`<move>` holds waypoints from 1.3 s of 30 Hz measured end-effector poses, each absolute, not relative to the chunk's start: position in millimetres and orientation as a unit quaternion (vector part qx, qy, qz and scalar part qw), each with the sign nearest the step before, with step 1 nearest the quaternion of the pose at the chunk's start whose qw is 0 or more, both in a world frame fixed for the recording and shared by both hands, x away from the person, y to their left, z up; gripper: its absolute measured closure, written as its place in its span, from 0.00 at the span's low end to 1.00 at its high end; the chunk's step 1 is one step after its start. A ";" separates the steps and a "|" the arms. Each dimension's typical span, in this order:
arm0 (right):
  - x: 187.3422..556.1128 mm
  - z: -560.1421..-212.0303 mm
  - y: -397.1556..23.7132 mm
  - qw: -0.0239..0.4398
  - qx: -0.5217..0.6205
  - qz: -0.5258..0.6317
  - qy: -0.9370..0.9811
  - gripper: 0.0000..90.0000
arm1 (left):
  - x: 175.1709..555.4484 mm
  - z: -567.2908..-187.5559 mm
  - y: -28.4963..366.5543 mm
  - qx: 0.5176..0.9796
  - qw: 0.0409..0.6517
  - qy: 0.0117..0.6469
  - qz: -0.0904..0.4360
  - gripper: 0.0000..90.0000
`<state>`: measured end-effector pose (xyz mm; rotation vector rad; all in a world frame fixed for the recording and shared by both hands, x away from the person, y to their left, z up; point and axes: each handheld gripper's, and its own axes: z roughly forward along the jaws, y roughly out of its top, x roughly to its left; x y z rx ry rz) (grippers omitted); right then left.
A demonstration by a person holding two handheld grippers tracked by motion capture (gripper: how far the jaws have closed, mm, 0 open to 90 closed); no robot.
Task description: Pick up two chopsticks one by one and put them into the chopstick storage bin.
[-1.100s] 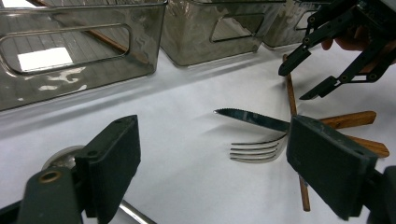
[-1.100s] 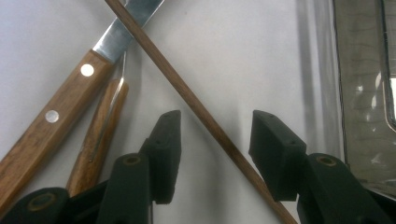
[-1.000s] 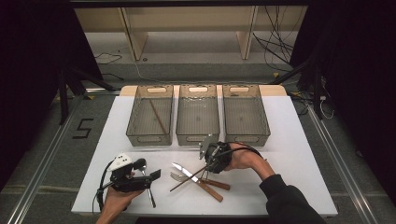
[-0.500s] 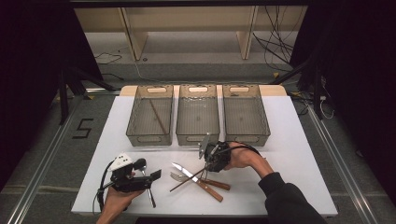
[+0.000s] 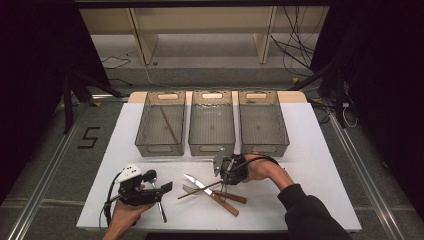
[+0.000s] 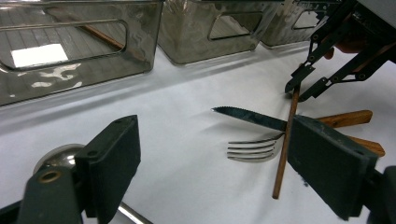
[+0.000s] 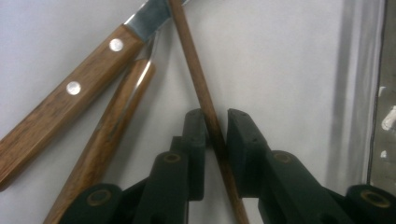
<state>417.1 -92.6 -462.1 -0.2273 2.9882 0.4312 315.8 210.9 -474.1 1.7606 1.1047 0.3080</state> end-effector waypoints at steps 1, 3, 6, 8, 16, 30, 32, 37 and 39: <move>416.3 -462.1 -93.3 0.055 -0.079 0.142 0.985 0.89 | 316.0 -474.2 211.1 0.727 0.497 0.456 0.126 0.19; 415.3 -461.7 -94.1 0.053 -0.085 0.137 0.985 0.91 | 316.4 -474.6 211.4 0.728 0.497 0.456 0.123 0.19; 413.5 -460.7 -95.2 0.050 -0.087 0.138 0.985 0.94 | 316.4 -474.5 211.2 0.726 0.498 0.458 0.122 0.19; 413.2 -459.2 -96.4 0.047 -0.090 0.143 0.984 0.94 | 316.5 -474.5 211.3 0.726 0.499 0.458 0.122 0.19; 411.2 -449.4 -100.9 0.053 -0.085 0.174 0.980 0.95 | 316.8 -474.2 213.1 0.723 0.501 0.460 0.123 0.19; 411.2 -435.2 -108.7 0.085 0.006 0.224 0.971 0.95 | 316.3 -470.5 213.1 0.714 0.511 0.462 0.126 0.19; 410.5 -433.5 -109.4 0.091 0.023 0.230 0.969 0.95 | 316.4 -469.9 210.9 0.712 0.513 0.463 0.125 0.19; 408.8 -420.7 -110.2 0.094 0.065 0.262 0.958 0.95 | 318.2 -465.2 203.8 0.716 0.515 0.457 0.119 0.19; 407.7 -416.2 -110.8 0.090 0.091 0.282 0.951 0.95 | 319.2 -462.5 200.0 0.717 0.516 0.453 0.118 0.19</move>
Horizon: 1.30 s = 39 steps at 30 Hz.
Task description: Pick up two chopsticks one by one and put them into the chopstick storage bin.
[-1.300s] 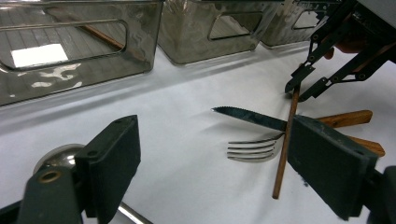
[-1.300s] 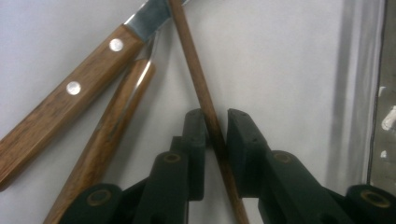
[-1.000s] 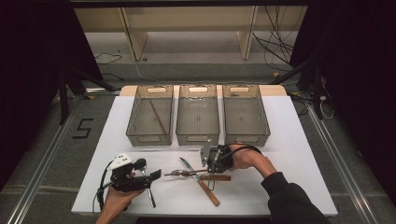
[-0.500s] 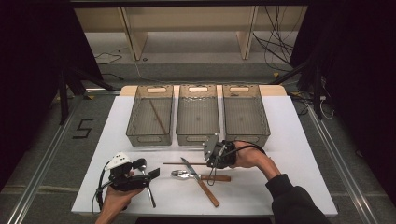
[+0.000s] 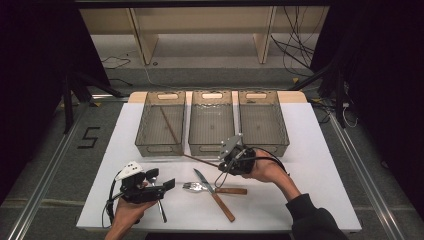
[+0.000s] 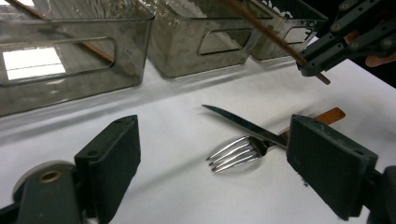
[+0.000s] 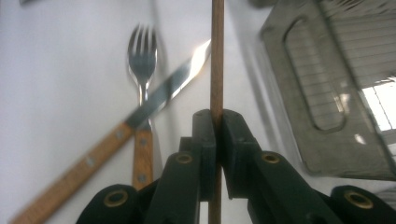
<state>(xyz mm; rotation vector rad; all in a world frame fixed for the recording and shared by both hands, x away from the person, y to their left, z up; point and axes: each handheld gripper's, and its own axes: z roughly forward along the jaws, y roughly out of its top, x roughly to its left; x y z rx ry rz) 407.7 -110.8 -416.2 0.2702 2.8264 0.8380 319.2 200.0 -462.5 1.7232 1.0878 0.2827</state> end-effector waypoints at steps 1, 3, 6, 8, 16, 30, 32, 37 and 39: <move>406.7 -413.7 -111.8 0.082 0.106 0.292 0.947 0.95 | 319.7 -460.9 197.8 0.718 0.516 0.452 0.116 0.19; 405.4 -412.6 -112.4 0.077 0.119 0.300 0.943 0.95 | 320.2 -459.7 195.7 0.717 0.517 0.452 0.116 0.20; 397.3 -411.2 -114.3 0.071 0.157 0.329 0.928 0.95 | 325.4 -451.1 184.4 0.719 0.521 0.446 0.109 0.20; 394.6 -411.5 -116.5 0.060 0.180 0.350 0.917 0.95 | 328.7 -446.7 178.2 0.723 0.522 0.440 0.106 0.21; 380.1 -413.9 -114.4 0.057 0.233 0.413 0.879 0.94 | 343.2 -429.3 158.0 0.717 0.538 0.436 0.080 0.23; 367.9 -418.2 -98.8 0.058 0.254 0.449 0.855 0.94 | 356.2 -421.3 145.5 0.697 0.561 0.446 0.037 0.41; 365.6 -419.1 -95.2 0.059 0.251 0.451 0.854 0.94 | 356.1 -422.2 145.6 0.695 0.562 0.447 0.031 0.44; 362.2 -420.9 -91.0 0.061 0.250 0.456 0.852 0.94 | 355.6 -422.6 145.4 0.693 0.568 0.445 0.020 0.50; 361.6 -421.6 -89.9 0.060 0.250 0.455 0.853 0.94 | 355.2 -422.5 144.9 0.690 0.571 0.444 0.016 0.54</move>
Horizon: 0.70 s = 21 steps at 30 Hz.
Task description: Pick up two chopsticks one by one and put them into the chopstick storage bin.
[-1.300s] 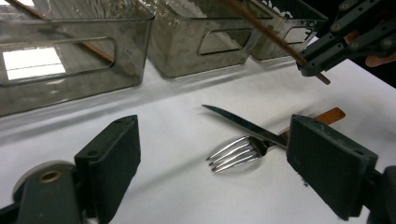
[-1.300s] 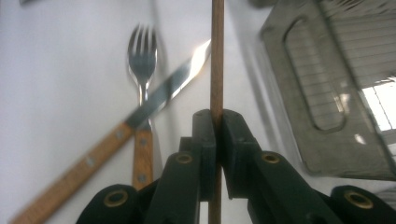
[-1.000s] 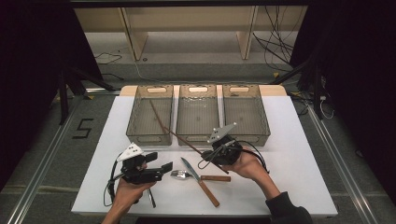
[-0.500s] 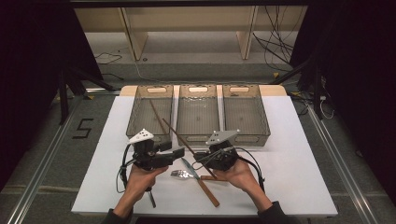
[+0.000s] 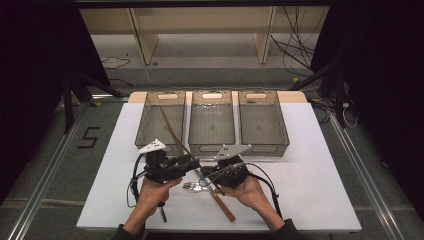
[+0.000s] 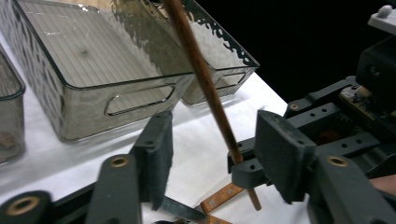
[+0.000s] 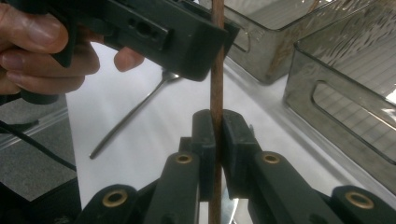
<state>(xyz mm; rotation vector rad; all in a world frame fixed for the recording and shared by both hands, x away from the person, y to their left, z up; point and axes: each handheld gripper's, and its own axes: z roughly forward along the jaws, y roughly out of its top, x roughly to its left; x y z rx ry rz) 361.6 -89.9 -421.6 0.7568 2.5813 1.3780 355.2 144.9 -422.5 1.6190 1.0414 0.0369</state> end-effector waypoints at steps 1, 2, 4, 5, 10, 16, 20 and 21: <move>361.2 -422.0 -89.3 0.059 0.250 0.457 0.852 0.94 | 355.4 -422.5 145.4 0.690 0.572 0.443 0.012 0.56; 360.6 -422.3 -88.5 0.058 0.250 0.458 0.851 0.94 | 355.5 -422.6 145.8 0.689 0.573 0.443 0.009 0.57; 359.5 -422.9 -87.0 0.058 0.249 0.459 0.851 0.94 | 356.0 -423.5 146.5 0.686 0.578 0.442 0.002 0.62; 359.1 -423.0 -86.5 0.057 0.249 0.460 0.850 0.94 | 356.2 -423.9 146.9 0.685 0.580 0.441 -0.003 0.63; 357.5 -422.9 -85.5 0.061 0.247 0.465 0.848 0.94 | 355.7 -424.8 145.6 0.685 0.584 0.435 -0.019 0.70; 357.0 -422.4 -85.6 0.060 0.247 0.469 0.846 0.94 | 355.9 -426.0 144.5 0.686 0.587 0.428 -0.031 0.77; 356.0 -422.4 -85.4 0.061 0.244 0.473 0.845 0.94 | 356.3 -425.4 146.6 0.683 0.589 0.430 -0.030 0.86; 355.7 -422.1 -85.5 0.060 0.243 0.474 0.844 0.94 | 356.7 -425.4 147.4 0.682 0.591 0.429 -0.036 0.88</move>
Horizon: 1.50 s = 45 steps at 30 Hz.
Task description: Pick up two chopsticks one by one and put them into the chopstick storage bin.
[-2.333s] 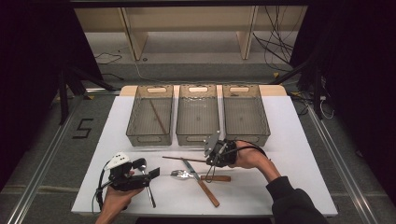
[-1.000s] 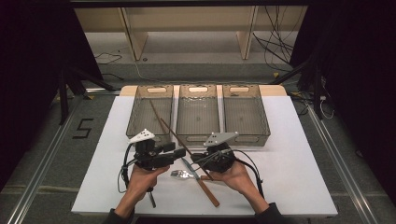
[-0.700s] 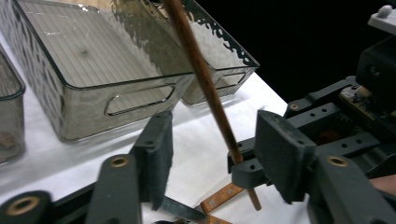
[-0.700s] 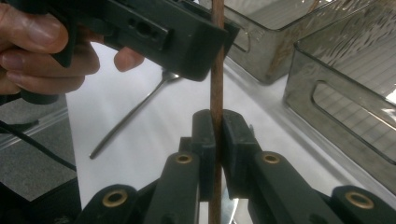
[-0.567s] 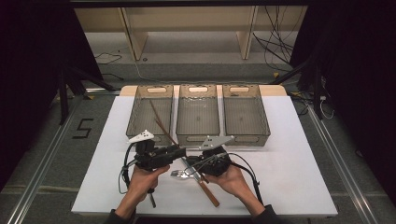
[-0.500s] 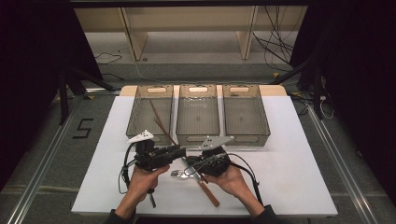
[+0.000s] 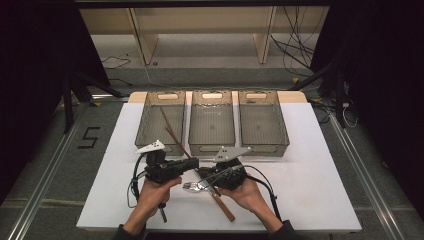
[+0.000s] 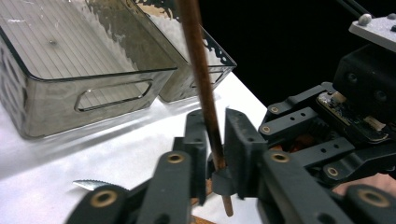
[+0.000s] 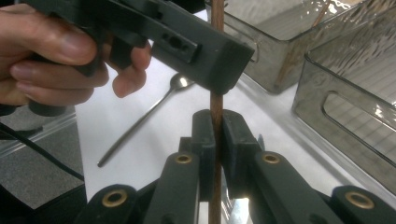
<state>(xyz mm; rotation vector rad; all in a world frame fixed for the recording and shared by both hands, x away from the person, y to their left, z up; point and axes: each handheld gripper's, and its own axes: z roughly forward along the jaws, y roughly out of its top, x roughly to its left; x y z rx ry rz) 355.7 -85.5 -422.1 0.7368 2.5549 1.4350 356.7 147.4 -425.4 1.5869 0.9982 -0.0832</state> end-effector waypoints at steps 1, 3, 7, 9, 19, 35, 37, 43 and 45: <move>355.5 -422.0 -85.4 0.060 0.242 0.475 0.844 0.94 | 357.0 -425.5 148.0 0.681 0.593 0.428 -0.040 0.89; 355.3 -422.0 -85.2 0.061 0.242 0.476 0.844 0.94 | 357.8 -426.0 148.7 0.678 0.597 0.426 -0.049 0.91; 354.7 -422.1 -85.2 0.063 0.244 0.475 0.843 0.92 | 358.4 -425.4 149.8 0.678 0.597 0.424 -0.057 0.94; 354.3 -421.2 -87.4 0.064 0.244 0.476 0.843 0.88 | 358.2 -423.6 151.8 0.679 0.597 0.423 -0.052 0.94; 347.0 -422.5 -115.1 0.077 0.259 0.464 0.844 0.51 | 368.1 -408.7 171.2 0.683 0.591 0.428 -0.013 0.94; 339.3 -435.3 -148.7 0.083 0.286 0.469 0.832 0.32 | 405.3 -357.1 210.6 0.693 0.570 0.440 0.041 0.94; 339.4 -436.6 -150.3 0.080 0.286 0.470 0.831 0.31 | 411.2 -351.2 215.3 0.690 0.571 0.444 0.044 0.94; 337.9 -438.6 -155.4 0.077 0.290 0.476 0.827 0.27 | 430.9 -339.2 228.6 0.679 0.568 0.463 0.051 0.94; 337.3 -438.5 -157.6 0.077 0.293 0.478 0.825 0.26 | 437.1 -337.9 231.5 0.679 0.561 0.469 0.056 0.94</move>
